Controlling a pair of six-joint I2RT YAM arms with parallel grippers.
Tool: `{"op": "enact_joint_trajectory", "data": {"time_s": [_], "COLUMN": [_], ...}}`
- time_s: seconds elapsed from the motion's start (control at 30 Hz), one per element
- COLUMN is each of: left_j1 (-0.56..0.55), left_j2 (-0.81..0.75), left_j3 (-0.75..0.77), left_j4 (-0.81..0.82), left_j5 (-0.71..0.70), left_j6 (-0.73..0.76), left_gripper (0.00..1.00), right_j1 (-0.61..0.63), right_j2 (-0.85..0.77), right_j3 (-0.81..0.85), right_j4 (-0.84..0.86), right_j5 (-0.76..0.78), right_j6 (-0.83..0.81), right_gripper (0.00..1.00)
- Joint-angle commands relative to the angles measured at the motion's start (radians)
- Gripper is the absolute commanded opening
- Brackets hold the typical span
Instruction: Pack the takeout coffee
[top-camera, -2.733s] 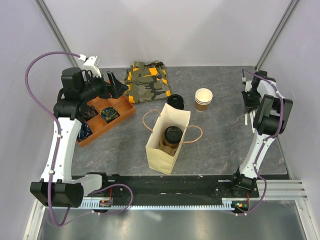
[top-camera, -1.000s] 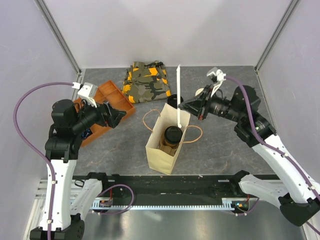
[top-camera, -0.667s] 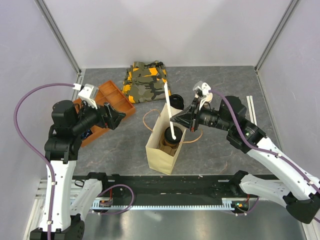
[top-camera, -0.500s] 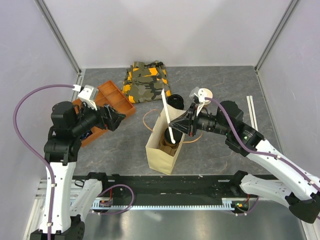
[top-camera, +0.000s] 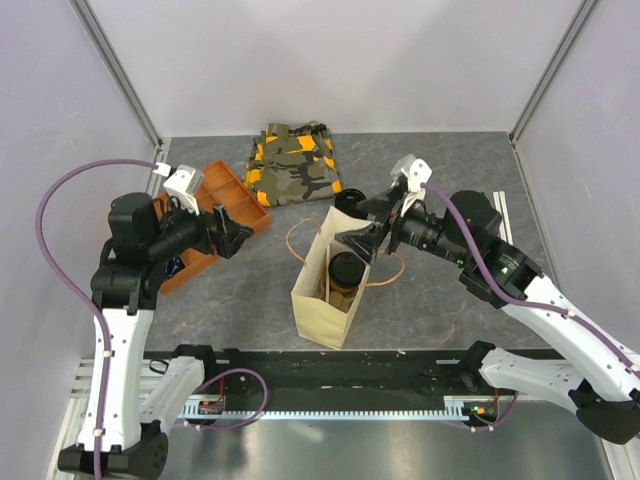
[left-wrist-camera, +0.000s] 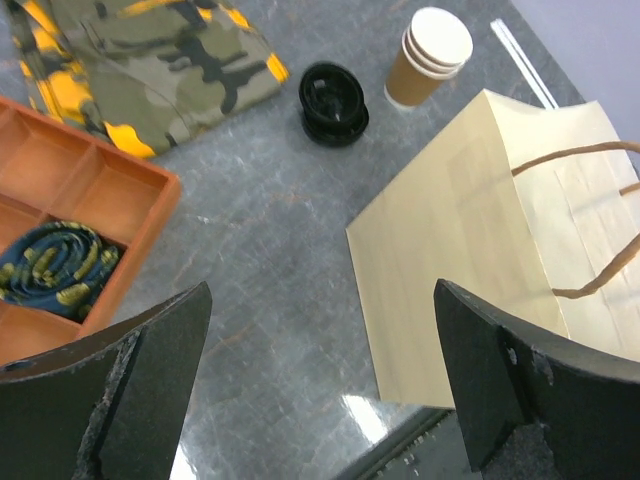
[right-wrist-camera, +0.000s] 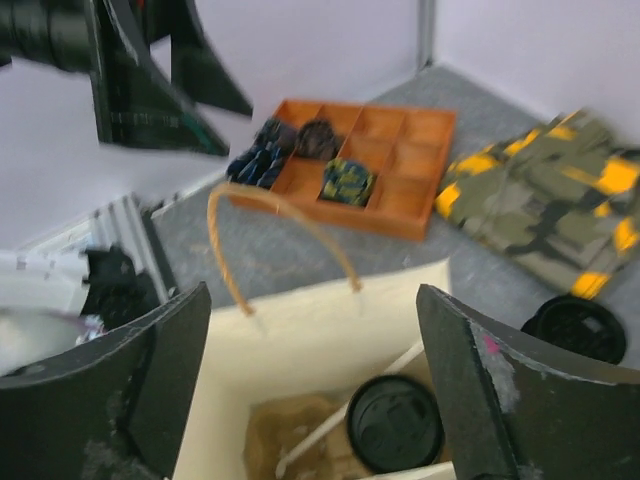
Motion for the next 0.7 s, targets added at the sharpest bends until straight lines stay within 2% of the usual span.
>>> {"op": "enact_joint_trajectory", "data": {"time_s": [0.0,0.17,0.27,0.33,0.47,0.67], "left_j1": [0.003,0.005,0.005,0.005,0.005,0.005], "left_j2": [0.091,0.324,0.443,0.513,0.73,0.872], "left_j3": [0.109,0.298,0.395,0.468,0.611,0.705], "left_j4": [-0.1,-0.263,-0.303,-0.326,-0.402,-0.384], "left_j5": [0.033,-0.013,-0.039,-0.101,-0.124,-0.144], "left_j6": [0.084,0.121,0.108,0.086,0.103,0.129], "left_gripper": [1.0,1.0,1.0,1.0,1.0,1.0], "right_j1": [-0.021,-0.169,-0.352,-0.421,-0.622,-0.83], "right_j2": [0.025,0.108,0.177,0.214,0.297,0.398], "right_j3": [0.157,0.287,0.368,0.39,0.39,0.326], "right_j4": [-0.032,-0.169,-0.265,-0.299,-0.431,-0.468], "right_j5": [0.158,0.237,0.209,0.185,0.143,0.132], "right_j6": [-0.06,-0.048,-0.01,-0.002,-0.042,-0.144], "right_gripper": [0.98,0.98,0.98,0.98,0.98,0.98]}}
